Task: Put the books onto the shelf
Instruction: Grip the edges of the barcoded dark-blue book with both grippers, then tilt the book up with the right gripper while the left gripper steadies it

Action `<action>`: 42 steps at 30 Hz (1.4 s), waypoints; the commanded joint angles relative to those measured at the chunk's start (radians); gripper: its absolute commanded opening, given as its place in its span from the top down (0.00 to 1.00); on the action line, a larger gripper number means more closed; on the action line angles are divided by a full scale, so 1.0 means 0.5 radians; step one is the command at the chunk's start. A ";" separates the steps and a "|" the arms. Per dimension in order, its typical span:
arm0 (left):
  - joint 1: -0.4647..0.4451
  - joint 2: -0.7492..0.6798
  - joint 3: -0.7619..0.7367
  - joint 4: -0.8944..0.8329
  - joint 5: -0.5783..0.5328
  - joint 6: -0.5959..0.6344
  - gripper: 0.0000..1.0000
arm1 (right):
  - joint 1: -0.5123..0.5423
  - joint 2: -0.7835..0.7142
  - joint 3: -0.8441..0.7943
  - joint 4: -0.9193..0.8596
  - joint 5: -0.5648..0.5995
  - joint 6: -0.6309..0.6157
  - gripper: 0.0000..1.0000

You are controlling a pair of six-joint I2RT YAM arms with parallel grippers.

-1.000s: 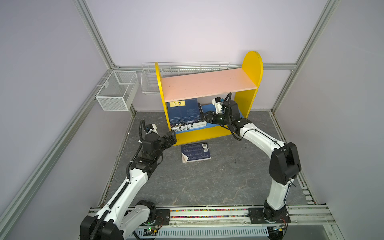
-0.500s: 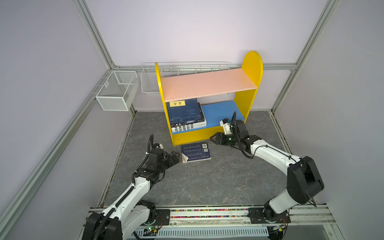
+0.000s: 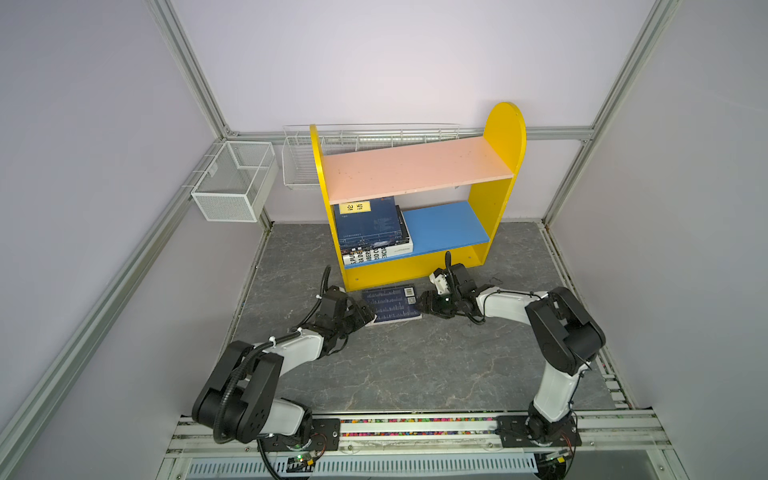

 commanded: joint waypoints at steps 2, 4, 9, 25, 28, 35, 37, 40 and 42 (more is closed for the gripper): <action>-0.029 0.138 0.011 0.181 0.061 -0.095 0.19 | 0.022 0.143 0.006 0.213 -0.205 0.132 0.40; -0.030 0.155 0.025 0.188 0.057 -0.096 0.20 | 0.031 0.170 0.009 0.299 -0.287 0.184 0.42; -0.033 0.149 0.031 0.200 0.065 -0.091 0.20 | 0.040 0.133 0.006 0.410 -0.381 0.242 0.63; -0.036 -0.312 0.102 -0.336 -0.107 -0.061 0.12 | 0.100 -0.322 0.037 -0.132 0.109 -0.177 0.93; -0.035 -0.550 0.177 -0.610 -0.053 -0.119 0.08 | 0.181 -0.579 0.033 -0.335 0.382 -0.455 0.93; 0.006 -0.925 0.323 -0.788 0.315 -0.550 0.06 | 0.543 -1.142 -0.068 -0.538 1.204 -1.106 0.93; 0.019 -0.947 0.340 -0.719 0.436 -0.719 0.07 | 0.649 -1.263 -0.088 -0.556 1.408 -1.269 0.93; 0.035 -0.913 0.318 -0.520 0.607 -1.002 0.06 | 0.796 -1.398 -0.110 -0.568 1.615 -1.478 0.93; 0.035 -0.867 0.307 -0.367 0.701 -1.166 0.07 | 0.875 -1.453 -0.114 -0.574 1.691 -1.551 0.93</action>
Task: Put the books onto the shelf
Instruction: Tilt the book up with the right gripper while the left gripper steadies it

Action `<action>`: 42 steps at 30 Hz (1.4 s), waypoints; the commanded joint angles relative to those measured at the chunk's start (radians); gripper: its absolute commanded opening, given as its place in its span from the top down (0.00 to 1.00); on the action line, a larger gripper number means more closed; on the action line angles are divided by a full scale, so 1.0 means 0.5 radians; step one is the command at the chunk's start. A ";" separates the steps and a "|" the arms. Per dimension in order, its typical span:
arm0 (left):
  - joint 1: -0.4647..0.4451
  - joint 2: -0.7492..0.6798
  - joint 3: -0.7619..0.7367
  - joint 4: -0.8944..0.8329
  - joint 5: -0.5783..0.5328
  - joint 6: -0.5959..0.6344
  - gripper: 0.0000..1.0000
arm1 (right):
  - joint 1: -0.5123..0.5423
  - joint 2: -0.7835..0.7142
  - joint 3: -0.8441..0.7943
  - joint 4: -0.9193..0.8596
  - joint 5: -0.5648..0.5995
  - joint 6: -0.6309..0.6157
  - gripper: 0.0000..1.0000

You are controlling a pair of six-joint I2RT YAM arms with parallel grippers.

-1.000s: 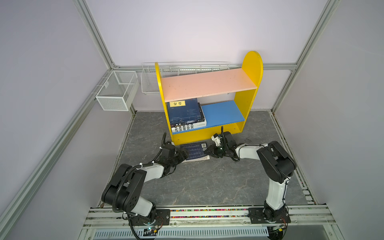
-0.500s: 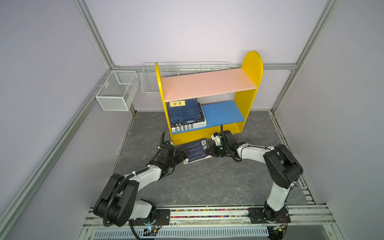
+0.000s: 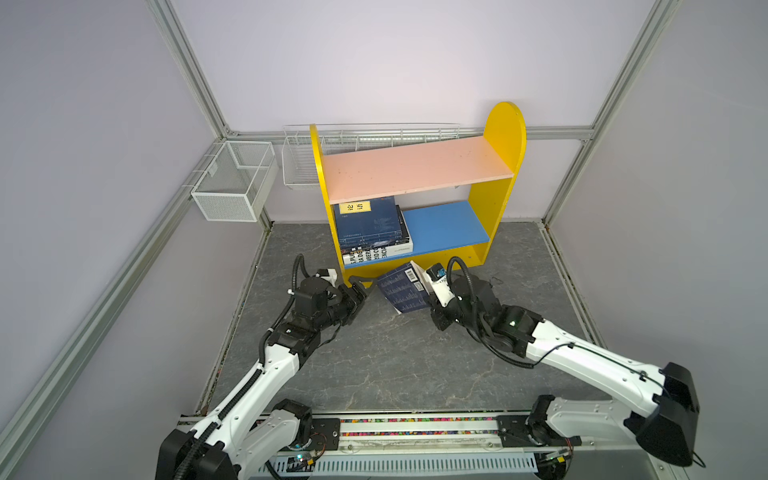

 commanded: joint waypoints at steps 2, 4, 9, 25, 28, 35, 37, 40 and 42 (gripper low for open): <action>0.011 0.094 0.025 0.258 0.286 -0.460 0.07 | 0.161 -0.122 -0.053 0.022 0.388 -0.362 0.93; 0.009 0.123 0.048 0.266 0.303 -0.502 0.08 | 0.246 -0.130 -0.057 0.032 0.461 -0.427 0.93; 0.012 0.173 -0.024 0.418 0.350 -0.721 0.10 | 0.421 -0.127 -0.092 0.092 0.658 -0.536 0.93; 0.021 0.316 -0.069 0.590 0.597 -0.843 0.52 | 0.670 -0.146 -0.220 0.402 0.972 -0.822 0.92; 0.021 0.329 -0.081 0.587 0.624 -0.841 0.62 | 0.716 -0.116 -0.221 0.456 1.015 -0.887 0.92; 0.020 0.314 -0.098 0.599 0.619 -0.823 0.94 | 0.705 -0.071 -0.223 0.491 1.081 -0.837 0.74; 0.021 0.310 -0.099 0.608 0.588 -0.796 1.00 | 0.658 -0.101 -0.184 0.398 1.010 -0.702 0.50; 0.022 0.280 -0.096 0.596 0.486 -0.722 1.00 | 0.544 -0.192 -0.108 0.205 0.793 -0.438 0.32; 0.020 0.226 -0.093 0.588 0.377 -0.660 1.00 | 0.452 -0.280 -0.114 0.127 0.686 -0.279 0.27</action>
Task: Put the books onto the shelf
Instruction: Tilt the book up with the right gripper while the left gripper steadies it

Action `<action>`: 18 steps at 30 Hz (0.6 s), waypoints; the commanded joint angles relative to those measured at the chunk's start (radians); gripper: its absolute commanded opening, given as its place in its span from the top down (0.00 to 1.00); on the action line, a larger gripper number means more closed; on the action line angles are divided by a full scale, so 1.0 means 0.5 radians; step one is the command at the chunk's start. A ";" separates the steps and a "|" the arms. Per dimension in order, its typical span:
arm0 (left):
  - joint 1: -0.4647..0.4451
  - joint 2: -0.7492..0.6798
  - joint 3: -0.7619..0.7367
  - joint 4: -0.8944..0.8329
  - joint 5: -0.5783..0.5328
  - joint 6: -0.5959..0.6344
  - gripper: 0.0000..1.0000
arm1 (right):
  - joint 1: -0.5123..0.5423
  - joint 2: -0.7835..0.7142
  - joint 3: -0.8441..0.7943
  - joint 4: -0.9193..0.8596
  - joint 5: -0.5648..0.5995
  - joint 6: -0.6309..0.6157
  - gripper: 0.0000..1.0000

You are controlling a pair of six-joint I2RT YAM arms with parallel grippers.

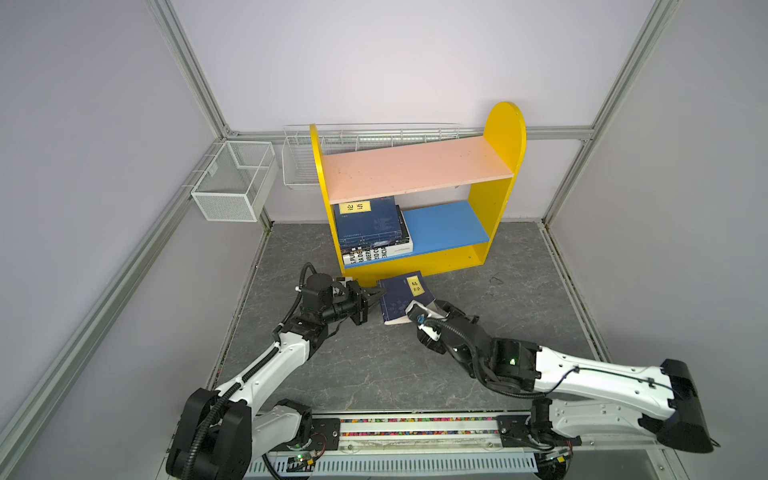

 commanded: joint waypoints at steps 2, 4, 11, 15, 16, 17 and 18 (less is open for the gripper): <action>-0.010 -0.164 0.009 0.029 -0.233 0.157 1.00 | -0.163 -0.258 0.026 -0.123 -0.219 0.450 0.19; -0.009 -0.275 0.043 -0.034 -0.344 0.255 1.00 | -0.222 -0.392 -0.041 -0.137 -0.282 0.580 0.15; -0.065 -0.742 0.487 -0.577 -0.743 0.874 1.00 | -0.533 -0.725 -0.128 -0.044 -0.475 1.032 0.03; -0.140 -0.897 0.775 -0.650 -0.907 1.230 1.00 | -0.707 -0.676 -0.058 0.098 -0.870 1.225 0.04; -0.145 -0.914 0.825 -0.623 -0.946 1.291 1.00 | -0.740 -0.642 -0.035 0.151 -0.972 1.286 0.07; -0.147 -0.927 0.859 -0.561 -0.994 1.329 1.00 | -0.769 -0.603 -0.015 0.223 -1.087 1.354 0.09; -0.149 -0.937 0.862 -0.469 -1.031 1.352 1.00 | -0.783 -0.566 -0.008 0.302 -1.204 1.424 0.09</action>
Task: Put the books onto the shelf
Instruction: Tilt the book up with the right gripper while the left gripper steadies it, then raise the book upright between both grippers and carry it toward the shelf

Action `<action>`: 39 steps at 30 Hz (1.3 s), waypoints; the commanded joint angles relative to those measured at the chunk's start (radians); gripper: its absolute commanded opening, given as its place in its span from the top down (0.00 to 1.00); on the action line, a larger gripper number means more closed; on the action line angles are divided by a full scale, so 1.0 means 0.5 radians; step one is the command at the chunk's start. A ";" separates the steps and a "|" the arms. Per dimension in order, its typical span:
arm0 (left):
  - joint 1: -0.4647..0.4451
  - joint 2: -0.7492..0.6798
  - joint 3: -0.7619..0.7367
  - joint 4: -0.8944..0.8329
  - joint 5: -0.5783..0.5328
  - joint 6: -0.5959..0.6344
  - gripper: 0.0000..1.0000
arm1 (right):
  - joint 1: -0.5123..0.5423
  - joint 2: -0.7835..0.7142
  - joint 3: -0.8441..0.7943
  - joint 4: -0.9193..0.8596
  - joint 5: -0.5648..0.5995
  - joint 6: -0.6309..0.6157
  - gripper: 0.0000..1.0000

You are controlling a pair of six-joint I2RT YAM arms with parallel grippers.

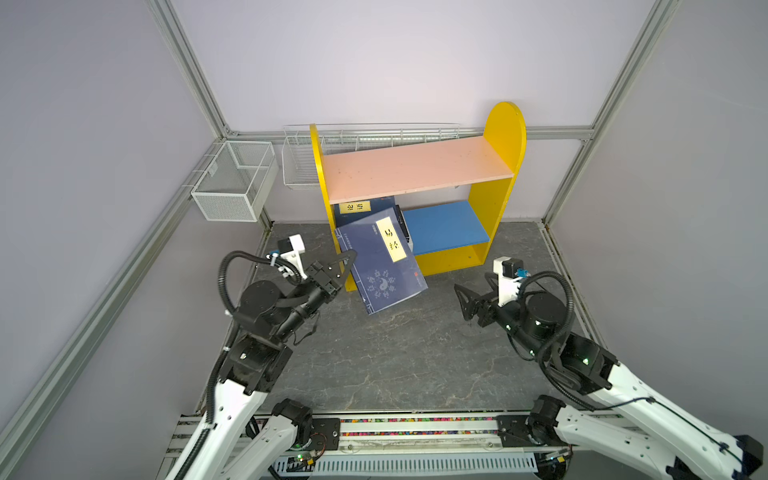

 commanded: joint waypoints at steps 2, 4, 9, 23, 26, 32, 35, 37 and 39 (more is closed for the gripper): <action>-0.016 -0.043 0.050 0.390 -0.314 0.333 1.00 | -0.068 0.158 0.048 0.530 -0.668 0.454 0.11; -0.019 -0.015 0.024 0.616 -0.447 0.369 1.00 | -0.067 0.245 0.055 0.757 -0.829 0.598 0.11; -0.136 0.196 -0.037 1.075 -0.669 0.445 1.00 | -0.065 0.521 0.060 1.366 -1.096 0.941 0.11; -0.644 0.566 -0.205 1.803 -1.164 0.705 1.00 | -0.065 1.004 0.243 2.181 -1.309 1.250 0.08; -0.664 0.654 -0.178 1.882 -1.148 0.664 1.00 | -0.065 1.038 0.259 2.178 -1.298 1.284 0.05; -0.743 0.762 -0.115 1.953 -1.156 0.711 1.00 | -0.065 1.119 0.284 2.216 -1.271 1.367 0.02; -0.768 0.783 -0.112 1.959 -1.151 0.700 1.00 | -0.079 1.151 0.281 2.275 -1.240 1.403 0.11; -0.788 0.796 -0.123 1.974 -1.157 0.697 1.00 | -0.104 1.175 0.273 2.352 -1.222 1.458 0.27; -0.799 0.817 -0.126 1.979 -1.160 0.692 1.00 | -0.136 1.209 0.260 2.464 -1.208 1.542 0.47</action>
